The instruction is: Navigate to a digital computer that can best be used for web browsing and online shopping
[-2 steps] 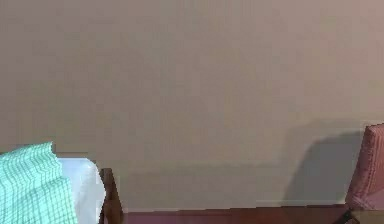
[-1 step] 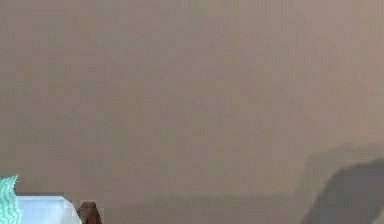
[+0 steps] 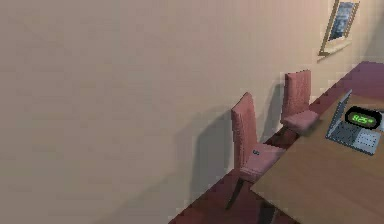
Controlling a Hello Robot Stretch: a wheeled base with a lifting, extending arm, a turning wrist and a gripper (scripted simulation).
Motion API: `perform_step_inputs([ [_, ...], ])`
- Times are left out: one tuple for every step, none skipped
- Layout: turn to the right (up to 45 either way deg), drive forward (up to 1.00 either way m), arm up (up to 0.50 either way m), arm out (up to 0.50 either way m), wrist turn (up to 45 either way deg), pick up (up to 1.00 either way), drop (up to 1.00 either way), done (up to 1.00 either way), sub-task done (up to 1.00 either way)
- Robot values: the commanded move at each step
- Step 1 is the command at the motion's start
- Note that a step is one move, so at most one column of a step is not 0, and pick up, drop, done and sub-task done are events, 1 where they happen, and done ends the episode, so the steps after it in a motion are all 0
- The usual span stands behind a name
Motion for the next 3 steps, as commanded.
perform_step_inputs([
  [3.0, 0.00, 0.00, 0.00, 0.0, 0.00, 0.00, 0.00, 0.00],
  [0.0, 0.80, 0.00, 0.00, 0.0, 0.00, 0.00, 0.00, 0.00],
  [45.0, 0.00, 0.00, 0.00, 0.0, 0.00, 0.00, 0.00, 0.00],
])
